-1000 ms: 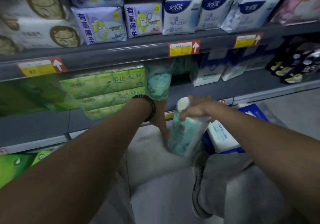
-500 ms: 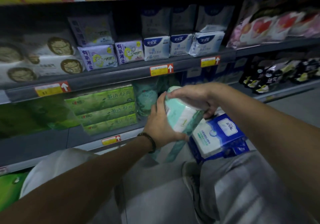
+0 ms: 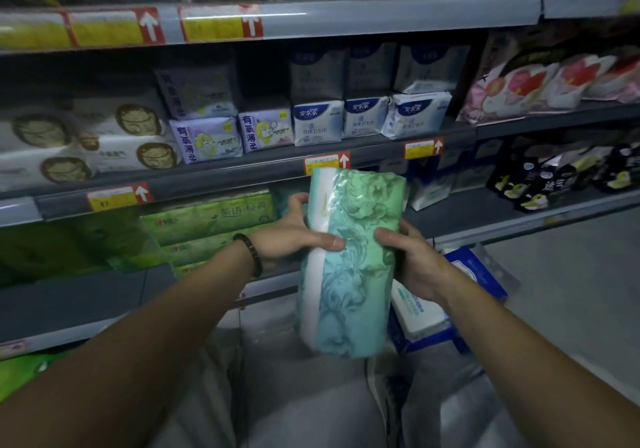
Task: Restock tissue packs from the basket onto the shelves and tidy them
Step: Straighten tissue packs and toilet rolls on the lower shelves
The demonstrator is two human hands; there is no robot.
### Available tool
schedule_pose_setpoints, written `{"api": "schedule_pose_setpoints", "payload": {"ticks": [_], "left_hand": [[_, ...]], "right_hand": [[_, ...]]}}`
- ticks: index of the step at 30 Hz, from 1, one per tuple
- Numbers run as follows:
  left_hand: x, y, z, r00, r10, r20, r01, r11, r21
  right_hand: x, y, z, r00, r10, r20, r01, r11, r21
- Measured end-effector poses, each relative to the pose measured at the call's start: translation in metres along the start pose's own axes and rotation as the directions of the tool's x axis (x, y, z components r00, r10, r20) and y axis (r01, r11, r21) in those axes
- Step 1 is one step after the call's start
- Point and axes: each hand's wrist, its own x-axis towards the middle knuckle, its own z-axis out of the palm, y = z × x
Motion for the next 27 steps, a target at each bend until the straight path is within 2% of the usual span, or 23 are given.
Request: {"api": "schedule_pose_setpoints", "payload": {"ticks": [3, 6, 9, 12, 14, 18, 21, 22, 24, 27], "left_hand": [[-0.006, -0.004, 0.0, 0.999, -0.044, -0.016, 0.043, 0.994, -0.1], [-0.009, -0.015, 0.013, 0.995, -0.02, -0.097, 0.019, 1.0, -0.006], [-0.005, -0.027, 0.04, 0.979, 0.08, -0.19, -0.072, 0.996, 0.049], [0.007, -0.043, 0.047, 0.93, 0.184, -0.319, -0.169, 0.983, 0.073], [0.014, -0.043, 0.031, 0.941, 0.14, -0.307, -0.143, 0.99, 0.013], [0.017, -0.033, -0.004, 0.989, 0.087, -0.117, -0.106, 0.98, -0.167], [0.014, -0.032, -0.016, 0.995, 0.06, 0.077, -0.036, 0.958, -0.284], [0.013, -0.033, -0.017, 0.993, 0.052, 0.103, -0.019, 0.956, -0.293], [0.011, -0.032, -0.015, 0.998, 0.028, 0.05, -0.012, 0.956, -0.294], [0.008, -0.029, 0.001, 0.985, 0.017, -0.171, -0.044, 0.987, -0.152]], "right_hand": [[0.008, 0.003, 0.002, 0.997, 0.007, -0.074, -0.008, 1.0, -0.014], [0.015, 0.005, 0.005, 0.97, -0.001, -0.242, -0.028, 0.993, -0.115], [0.02, 0.013, 0.015, 0.94, -0.025, -0.341, -0.039, 0.983, -0.18], [0.024, 0.022, 0.024, 0.949, 0.021, -0.316, -0.048, 0.996, -0.076], [0.025, 0.019, 0.019, 0.955, 0.055, -0.29, -0.074, 0.996, -0.057], [0.022, 0.019, 0.002, 0.982, 0.052, -0.182, -0.079, 0.987, -0.141], [0.015, 0.027, 0.003, 0.993, 0.114, 0.0, -0.113, 0.987, -0.112], [0.014, 0.029, 0.005, 0.993, 0.111, 0.038, -0.108, 0.991, -0.08], [0.014, 0.027, 0.008, 0.997, 0.079, 0.014, -0.078, 0.996, -0.038], [0.02, 0.022, 0.012, 0.988, 0.02, -0.155, -0.035, 0.995, -0.096]]}}
